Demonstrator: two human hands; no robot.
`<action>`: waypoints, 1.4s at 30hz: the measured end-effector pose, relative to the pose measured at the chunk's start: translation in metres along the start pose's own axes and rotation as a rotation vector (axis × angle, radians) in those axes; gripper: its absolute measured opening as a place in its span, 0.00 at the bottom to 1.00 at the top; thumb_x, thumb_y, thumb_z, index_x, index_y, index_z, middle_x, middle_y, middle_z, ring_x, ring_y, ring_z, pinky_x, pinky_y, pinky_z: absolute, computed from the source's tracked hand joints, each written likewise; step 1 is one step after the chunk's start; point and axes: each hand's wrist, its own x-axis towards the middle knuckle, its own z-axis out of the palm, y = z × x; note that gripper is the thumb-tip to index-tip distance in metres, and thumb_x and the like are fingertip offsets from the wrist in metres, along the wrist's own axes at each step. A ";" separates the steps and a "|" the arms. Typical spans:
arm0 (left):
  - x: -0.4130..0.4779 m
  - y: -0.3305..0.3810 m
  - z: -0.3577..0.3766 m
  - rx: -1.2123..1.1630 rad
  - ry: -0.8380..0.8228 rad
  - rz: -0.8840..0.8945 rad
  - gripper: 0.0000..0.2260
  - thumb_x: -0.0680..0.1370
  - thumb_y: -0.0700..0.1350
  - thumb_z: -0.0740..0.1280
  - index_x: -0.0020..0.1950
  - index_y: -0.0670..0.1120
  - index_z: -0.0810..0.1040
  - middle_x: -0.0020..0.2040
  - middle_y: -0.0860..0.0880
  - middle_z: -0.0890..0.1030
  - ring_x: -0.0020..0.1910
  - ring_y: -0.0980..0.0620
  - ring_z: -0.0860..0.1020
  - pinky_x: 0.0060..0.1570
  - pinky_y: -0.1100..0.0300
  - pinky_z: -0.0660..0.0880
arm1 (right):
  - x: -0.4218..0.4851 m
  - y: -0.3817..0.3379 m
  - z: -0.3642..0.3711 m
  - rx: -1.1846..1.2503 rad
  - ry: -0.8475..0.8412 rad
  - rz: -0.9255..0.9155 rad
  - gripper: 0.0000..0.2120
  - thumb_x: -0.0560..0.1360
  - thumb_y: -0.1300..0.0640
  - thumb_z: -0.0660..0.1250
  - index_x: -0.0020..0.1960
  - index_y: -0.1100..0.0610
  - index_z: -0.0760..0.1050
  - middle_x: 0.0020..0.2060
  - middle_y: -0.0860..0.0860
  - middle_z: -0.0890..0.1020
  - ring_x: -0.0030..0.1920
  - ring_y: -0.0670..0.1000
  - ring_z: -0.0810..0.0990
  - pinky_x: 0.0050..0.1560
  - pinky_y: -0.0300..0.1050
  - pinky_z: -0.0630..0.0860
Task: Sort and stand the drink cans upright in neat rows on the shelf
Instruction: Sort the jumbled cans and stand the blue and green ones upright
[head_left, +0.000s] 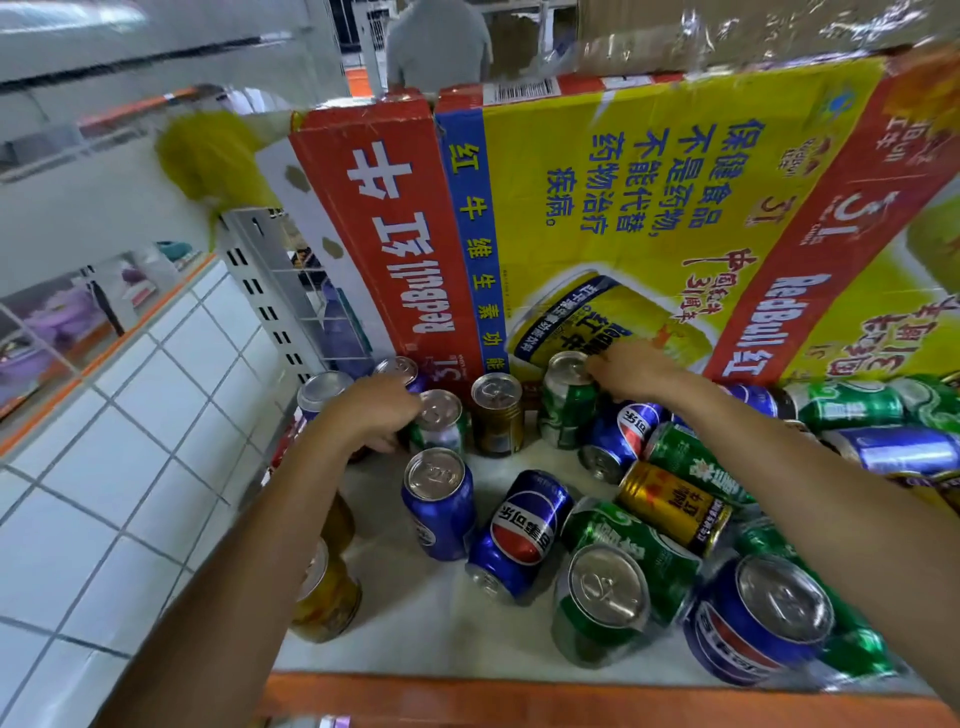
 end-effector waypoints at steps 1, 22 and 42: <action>0.000 -0.002 -0.002 0.080 0.045 0.020 0.08 0.80 0.44 0.61 0.52 0.39 0.71 0.42 0.43 0.79 0.38 0.46 0.82 0.43 0.53 0.81 | 0.000 0.001 0.001 0.010 0.026 0.027 0.27 0.81 0.46 0.53 0.31 0.60 0.72 0.27 0.55 0.76 0.29 0.53 0.74 0.33 0.42 0.70; -0.063 0.053 0.095 1.105 -0.147 0.392 0.26 0.74 0.68 0.59 0.59 0.49 0.77 0.58 0.48 0.78 0.61 0.46 0.72 0.69 0.42 0.55 | -0.095 0.026 0.015 -0.634 -0.299 -0.132 0.34 0.71 0.45 0.70 0.70 0.57 0.62 0.52 0.54 0.76 0.50 0.55 0.76 0.39 0.46 0.70; -0.073 0.078 0.088 0.770 0.130 0.351 0.26 0.66 0.53 0.76 0.58 0.46 0.69 0.60 0.43 0.71 0.58 0.40 0.72 0.52 0.47 0.74 | -0.105 0.044 0.016 -0.303 -0.221 -0.223 0.24 0.72 0.56 0.70 0.64 0.60 0.65 0.46 0.53 0.71 0.45 0.53 0.71 0.33 0.41 0.67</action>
